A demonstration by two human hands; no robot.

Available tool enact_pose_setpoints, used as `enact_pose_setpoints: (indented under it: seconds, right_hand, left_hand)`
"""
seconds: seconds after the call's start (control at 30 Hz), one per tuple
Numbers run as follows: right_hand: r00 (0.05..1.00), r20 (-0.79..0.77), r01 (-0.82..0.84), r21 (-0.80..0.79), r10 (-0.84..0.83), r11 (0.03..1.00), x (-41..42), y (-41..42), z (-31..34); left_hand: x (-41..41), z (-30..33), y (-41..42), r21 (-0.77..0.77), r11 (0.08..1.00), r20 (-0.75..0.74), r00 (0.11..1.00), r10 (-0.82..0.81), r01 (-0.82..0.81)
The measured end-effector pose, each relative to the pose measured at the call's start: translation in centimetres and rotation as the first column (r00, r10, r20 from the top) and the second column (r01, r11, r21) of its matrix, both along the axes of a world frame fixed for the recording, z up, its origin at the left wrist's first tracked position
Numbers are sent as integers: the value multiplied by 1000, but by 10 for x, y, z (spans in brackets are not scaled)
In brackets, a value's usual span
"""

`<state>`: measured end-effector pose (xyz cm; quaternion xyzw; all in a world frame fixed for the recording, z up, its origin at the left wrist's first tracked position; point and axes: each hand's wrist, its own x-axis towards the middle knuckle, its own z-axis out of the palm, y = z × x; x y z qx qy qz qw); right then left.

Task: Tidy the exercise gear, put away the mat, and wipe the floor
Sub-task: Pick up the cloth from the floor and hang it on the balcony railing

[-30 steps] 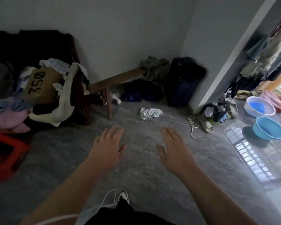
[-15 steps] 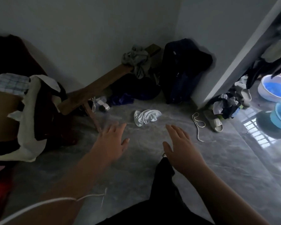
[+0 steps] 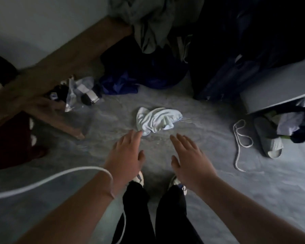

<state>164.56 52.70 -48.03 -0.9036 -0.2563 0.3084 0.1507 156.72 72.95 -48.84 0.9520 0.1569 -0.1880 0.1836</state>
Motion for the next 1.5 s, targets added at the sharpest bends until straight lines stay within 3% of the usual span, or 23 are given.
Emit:
enact_pose_setpoints:
  seconds: [0.27,0.47,0.57,0.73,0.87,0.97,1.07,1.23,1.33,1.5]
  right_hand:
    - [994,-108,21,-49,-26,999,46,53,-284]
    - [989,-138,-68,-49,61,996,52,101,-448]
    - [981,-130,-152,-31,147,988,53,119,-494]
    - [962,-97,-263,-60,257,963,51,136,-527]
    - [980,-93,-177,-32,174,984,45,129,-509]
    - [990,-111,-86,24,89,996,43,121,-463]
    - [991,-127,62,132,-45,989,47,112,-395]
    - [965,-145,254,308,-219,917,59,95,-231]
    - [952,-133,307,391,-277,868,68,85,-112]
    - [928,-133,370,445,-349,815,73,55,95]
  left_hand:
    - [49,-291,29,-46,999,-208,978,13,-23]
    - [45,-461,69,-45,996,-326,942,-84,73]
    - [44,-509,83,-35,978,-326,923,-205,205]
    - [53,-527,95,-72,977,-220,952,-213,202]
    - [51,-503,100,-57,980,-231,953,-198,190]
    - [52,-462,100,-109,971,-24,976,-216,212]
    - [61,-395,97,-200,976,212,976,-41,85]
    - [81,-237,77,-357,928,361,901,242,-106]
    - [98,-120,63,-516,834,281,882,379,-195]
    - [121,85,36,-628,754,219,886,408,-192]
